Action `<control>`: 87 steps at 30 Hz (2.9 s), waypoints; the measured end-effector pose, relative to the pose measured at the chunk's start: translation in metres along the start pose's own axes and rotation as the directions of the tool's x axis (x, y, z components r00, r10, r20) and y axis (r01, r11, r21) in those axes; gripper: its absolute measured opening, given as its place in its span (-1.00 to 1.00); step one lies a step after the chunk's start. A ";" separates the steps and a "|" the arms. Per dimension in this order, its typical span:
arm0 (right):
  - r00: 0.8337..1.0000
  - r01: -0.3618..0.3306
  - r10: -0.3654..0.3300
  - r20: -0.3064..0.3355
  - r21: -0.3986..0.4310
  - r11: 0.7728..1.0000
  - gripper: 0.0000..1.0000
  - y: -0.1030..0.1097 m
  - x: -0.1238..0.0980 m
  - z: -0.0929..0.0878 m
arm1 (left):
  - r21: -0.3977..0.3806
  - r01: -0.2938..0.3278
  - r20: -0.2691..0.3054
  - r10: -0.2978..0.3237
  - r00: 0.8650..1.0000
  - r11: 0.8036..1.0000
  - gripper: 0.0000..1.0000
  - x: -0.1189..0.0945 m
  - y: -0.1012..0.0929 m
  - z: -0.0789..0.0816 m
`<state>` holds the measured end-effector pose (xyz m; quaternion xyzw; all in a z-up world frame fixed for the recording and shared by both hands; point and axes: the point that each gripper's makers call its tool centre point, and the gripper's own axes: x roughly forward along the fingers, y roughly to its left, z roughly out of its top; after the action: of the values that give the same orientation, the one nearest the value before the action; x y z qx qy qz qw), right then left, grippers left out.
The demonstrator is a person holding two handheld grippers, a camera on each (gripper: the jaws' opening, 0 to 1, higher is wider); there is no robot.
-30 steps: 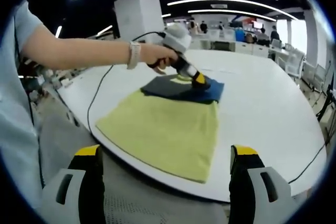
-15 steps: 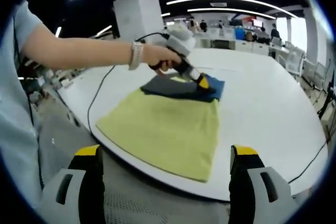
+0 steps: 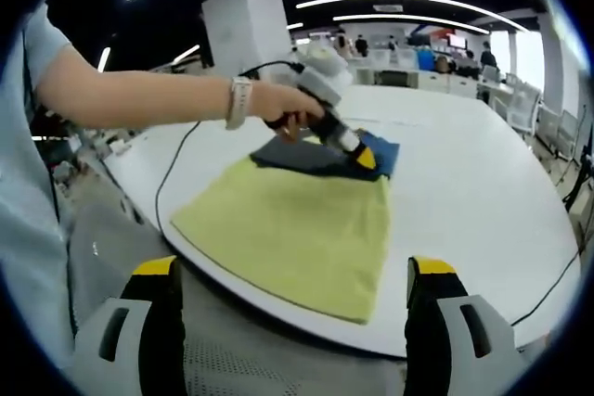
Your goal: Fold the garment on the visible template until the final outline fits inside the template.
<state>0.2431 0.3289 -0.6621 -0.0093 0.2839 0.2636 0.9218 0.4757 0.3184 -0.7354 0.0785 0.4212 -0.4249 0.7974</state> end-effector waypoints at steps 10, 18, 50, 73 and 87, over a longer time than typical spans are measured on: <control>1.000 -0.005 0.005 0.004 0.000 1.000 0.99 0.001 0.000 0.000 | -0.004 0.030 0.005 -0.030 1.000 1.000 -0.75 0.009 -0.018 0.003; 1.000 -0.005 0.005 0.000 0.001 1.000 0.97 0.000 0.000 0.000 | -0.025 0.009 0.138 -0.006 0.990 1.000 -0.75 -0.015 -0.002 0.045; 1.000 -0.022 0.021 -0.018 -0.035 0.999 0.98 0.005 0.006 0.007 | 0.033 -0.103 0.072 0.100 0.992 0.994 -0.37 -0.067 0.054 -0.022; 1.000 -0.027 0.024 -0.019 -0.119 0.993 0.99 0.003 0.006 0.026 | 0.076 -0.101 0.132 0.090 0.987 0.992 0.12 -0.126 0.043 -0.042; 1.000 -0.011 0.009 -0.012 -0.163 0.987 0.99 -0.001 0.004 0.041 | 0.085 -0.125 0.177 0.108 0.978 0.989 0.39 -0.165 0.040 -0.053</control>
<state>0.2679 0.3369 -0.6302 -0.0846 0.2667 0.2904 0.9151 0.4269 0.4701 -0.6562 0.1043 0.3249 -0.4021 0.8496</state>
